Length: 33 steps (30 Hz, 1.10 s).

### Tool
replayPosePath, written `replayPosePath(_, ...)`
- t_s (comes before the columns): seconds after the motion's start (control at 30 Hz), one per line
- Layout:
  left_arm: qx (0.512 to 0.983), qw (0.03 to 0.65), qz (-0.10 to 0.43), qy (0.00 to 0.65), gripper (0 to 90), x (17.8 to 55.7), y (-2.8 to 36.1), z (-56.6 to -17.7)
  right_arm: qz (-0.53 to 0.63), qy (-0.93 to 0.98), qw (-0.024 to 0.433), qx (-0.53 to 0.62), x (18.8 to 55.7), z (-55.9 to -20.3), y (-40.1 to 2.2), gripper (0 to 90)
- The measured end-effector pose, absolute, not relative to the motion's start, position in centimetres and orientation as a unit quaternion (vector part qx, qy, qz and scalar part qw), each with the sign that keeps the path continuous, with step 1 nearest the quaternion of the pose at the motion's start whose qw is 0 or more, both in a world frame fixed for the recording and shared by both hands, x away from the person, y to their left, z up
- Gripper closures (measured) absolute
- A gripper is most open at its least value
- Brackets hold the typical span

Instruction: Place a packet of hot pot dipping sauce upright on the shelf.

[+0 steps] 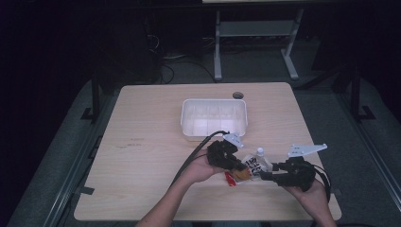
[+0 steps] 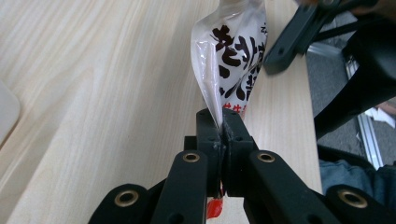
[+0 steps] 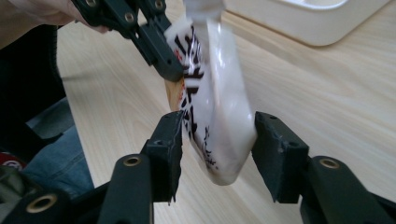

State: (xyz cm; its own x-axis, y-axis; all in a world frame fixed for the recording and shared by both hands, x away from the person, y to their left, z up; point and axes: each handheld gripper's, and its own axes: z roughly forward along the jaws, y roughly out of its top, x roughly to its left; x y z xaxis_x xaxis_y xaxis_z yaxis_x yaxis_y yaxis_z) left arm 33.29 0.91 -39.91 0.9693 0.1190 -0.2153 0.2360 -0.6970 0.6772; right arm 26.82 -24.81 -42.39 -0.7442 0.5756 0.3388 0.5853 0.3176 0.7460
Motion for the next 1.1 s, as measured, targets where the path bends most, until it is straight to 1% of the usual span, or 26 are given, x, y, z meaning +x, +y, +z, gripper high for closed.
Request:
replayPosePath(0.1,0.913,0.387,-0.082,0.097,88.3,33.2,1.2,-39.6,-0.478,-0.802,0.03,-0.356,27.0,-42.9,-24.3,52.0)
replayPosePath(0.13,0.912,0.39,-0.083,0.097,88.3,33.2,1.2,-39.6,-0.478,-0.802,0.03,-0.356,27.0,-42.9,-24.3,52.0)
replayPosePath(0.2,0.911,0.391,-0.085,0.096,88.3,33.1,1.2,-39.6,-0.482,-0.8,0.041,-0.354,27.0,-43.1,-24.0,54.2)
replayPosePath(0.27,0.912,0.391,-0.083,0.095,88.3,33.0,1.3,-39.7,-0.49,-0.797,0.047,-0.35,26.9,-43.1,-23.9,60.8)
replayPosePath(0.3,0.911,0.392,-0.087,0.096,88.3,32.9,1.3,-39.8,-0.501,-0.792,0.041,-0.347,26.7,-42.9,-23.9,68.3)
replayPosePath(0.33,0.911,0.392,-0.087,0.096,88.3,32.9,1.3,-39.8,-0.501,-0.792,0.041,-0.347,26.7,-42.9,-23.9,68.3)
replayPosePath(0.37,0.909,0.395,-0.088,0.098,88.3,32.9,1.5,-39.9,-0.506,-0.79,0.035,-0.346,26.6,-42.7,-24.1,72.9)
replayPosePath(0.4,0.909,0.395,-0.088,0.098,88.2,32.9,1.5,-39.9,-0.506,-0.789,0.034,-0.345,26.5,-42.6,-24.1,74.5)
replayPosePath(0.6,0.903,0.407,-0.093,0.103,88.0,33.0,1.8,-39.8,-0.506,-0.792,0.021,-0.341,26.2,-42.1,-24.0,78.2)
replayPosePath(0.97,0.903,0.407,-0.09,0.104,86.5,32.9,2.4,-40.3,-0.492,-0.8,0.001,-0.342,25.8,-41.3,-23.4,83.0)
replayPosePath(1.1,0.903,0.412,-0.075,0.1,82.4,32.7,3.0,-39.9,-0.494,-0.798,0.003,-0.343,25.6,-40.8,-23.1,86.4)
